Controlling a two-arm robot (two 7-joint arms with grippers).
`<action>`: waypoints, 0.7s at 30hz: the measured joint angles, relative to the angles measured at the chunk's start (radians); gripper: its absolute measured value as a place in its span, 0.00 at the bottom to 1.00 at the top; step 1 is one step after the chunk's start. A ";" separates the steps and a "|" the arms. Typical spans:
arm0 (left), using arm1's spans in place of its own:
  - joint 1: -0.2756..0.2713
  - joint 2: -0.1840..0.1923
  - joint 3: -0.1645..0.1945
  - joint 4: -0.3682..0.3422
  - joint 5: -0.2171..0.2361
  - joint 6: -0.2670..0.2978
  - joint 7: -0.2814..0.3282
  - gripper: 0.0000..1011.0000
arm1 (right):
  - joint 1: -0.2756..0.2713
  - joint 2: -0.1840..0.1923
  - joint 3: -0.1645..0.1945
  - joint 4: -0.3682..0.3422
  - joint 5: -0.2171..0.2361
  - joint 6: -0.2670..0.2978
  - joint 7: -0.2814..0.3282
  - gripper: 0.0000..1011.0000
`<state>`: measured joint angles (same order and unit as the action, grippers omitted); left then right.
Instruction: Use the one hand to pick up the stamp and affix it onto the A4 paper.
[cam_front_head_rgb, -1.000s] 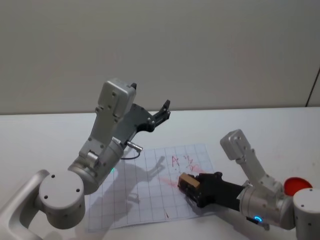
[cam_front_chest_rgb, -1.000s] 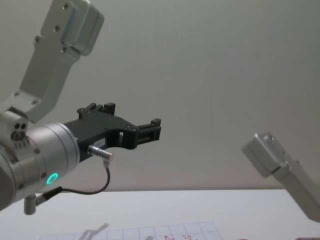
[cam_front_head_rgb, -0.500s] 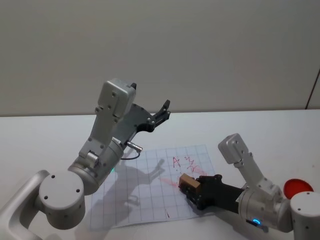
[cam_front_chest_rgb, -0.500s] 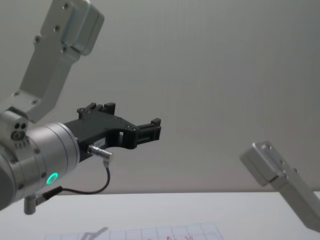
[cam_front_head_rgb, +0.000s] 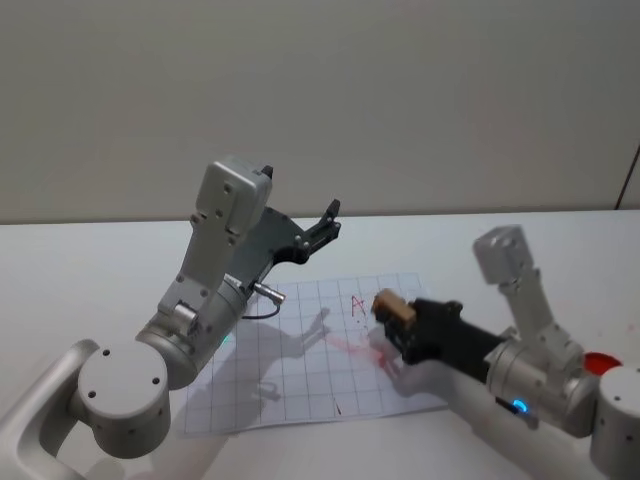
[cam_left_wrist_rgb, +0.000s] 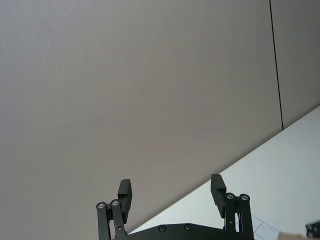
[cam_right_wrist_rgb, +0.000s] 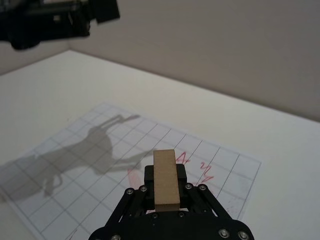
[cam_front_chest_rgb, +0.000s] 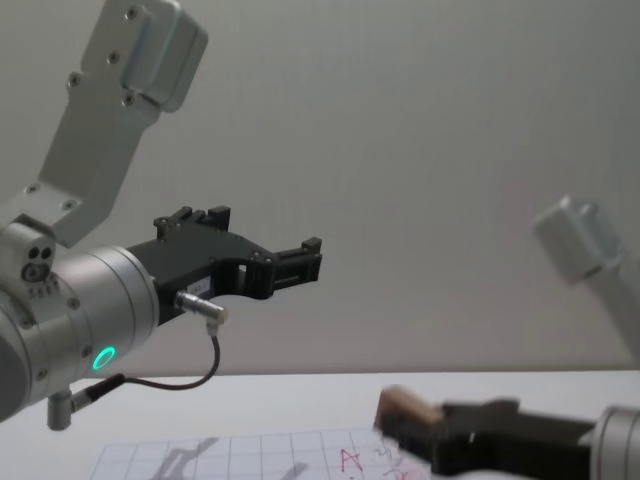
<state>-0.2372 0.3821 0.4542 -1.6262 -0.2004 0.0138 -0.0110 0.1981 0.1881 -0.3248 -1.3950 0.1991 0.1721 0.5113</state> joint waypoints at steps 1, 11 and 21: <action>0.000 0.000 0.000 0.000 0.000 0.000 0.000 0.99 | 0.000 0.001 0.003 -0.006 0.008 -0.003 -0.007 0.22; 0.000 0.000 0.000 0.000 0.000 0.000 0.000 0.99 | -0.035 0.037 0.048 -0.090 0.101 -0.026 -0.119 0.22; 0.000 0.000 0.000 0.000 0.000 0.000 0.000 0.99 | -0.115 0.113 0.108 -0.190 0.169 -0.014 -0.237 0.22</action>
<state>-0.2372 0.3821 0.4542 -1.6262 -0.2004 0.0139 -0.0109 0.0834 0.3010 -0.2170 -1.5845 0.3677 0.1580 0.2740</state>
